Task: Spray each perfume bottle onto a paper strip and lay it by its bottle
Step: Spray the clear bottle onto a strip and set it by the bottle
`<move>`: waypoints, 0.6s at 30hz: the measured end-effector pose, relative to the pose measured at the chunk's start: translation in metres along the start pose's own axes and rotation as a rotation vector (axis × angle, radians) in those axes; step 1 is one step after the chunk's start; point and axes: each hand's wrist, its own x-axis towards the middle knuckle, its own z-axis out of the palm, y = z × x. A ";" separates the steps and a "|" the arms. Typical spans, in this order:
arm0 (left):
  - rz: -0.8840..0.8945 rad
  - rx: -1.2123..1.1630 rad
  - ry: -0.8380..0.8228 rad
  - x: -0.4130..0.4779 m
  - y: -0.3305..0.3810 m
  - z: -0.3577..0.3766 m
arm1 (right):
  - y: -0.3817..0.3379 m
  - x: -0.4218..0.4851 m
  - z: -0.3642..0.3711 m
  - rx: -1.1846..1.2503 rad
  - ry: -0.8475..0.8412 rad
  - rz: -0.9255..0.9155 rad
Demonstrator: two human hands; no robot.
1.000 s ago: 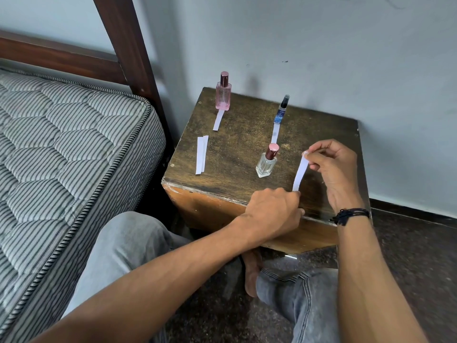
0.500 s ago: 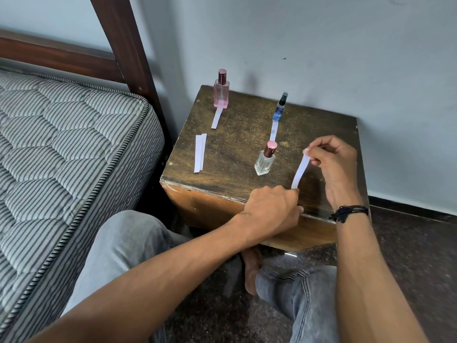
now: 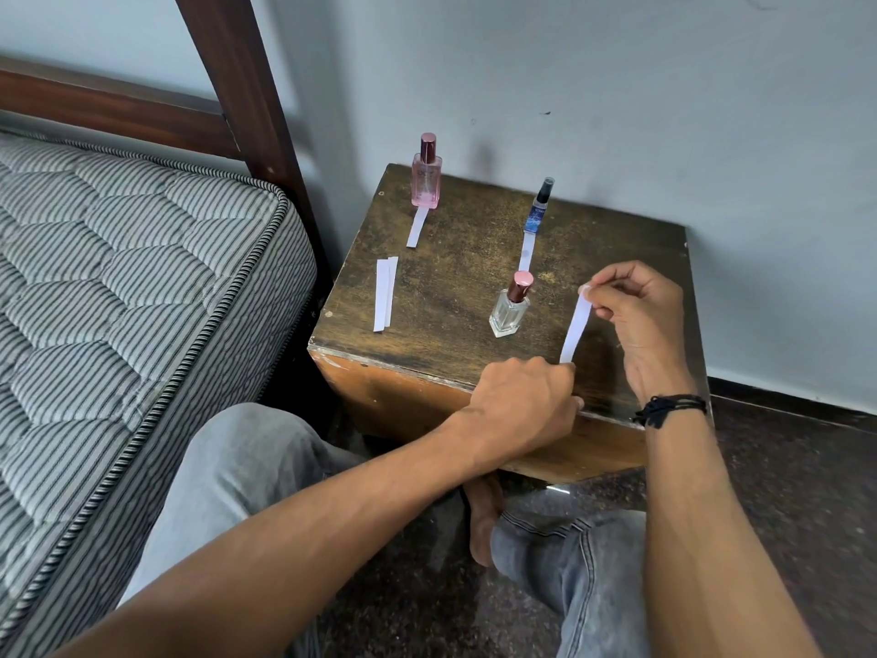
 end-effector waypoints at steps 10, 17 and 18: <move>0.019 -0.006 0.036 -0.002 0.000 0.002 | 0.002 0.002 -0.004 0.015 -0.009 0.027; 0.036 -0.003 0.057 -0.002 0.000 0.003 | 0.010 0.005 -0.005 -0.053 -0.080 0.139; 0.038 -0.003 0.062 -0.002 0.000 0.003 | 0.011 0.006 -0.005 -0.070 -0.079 0.152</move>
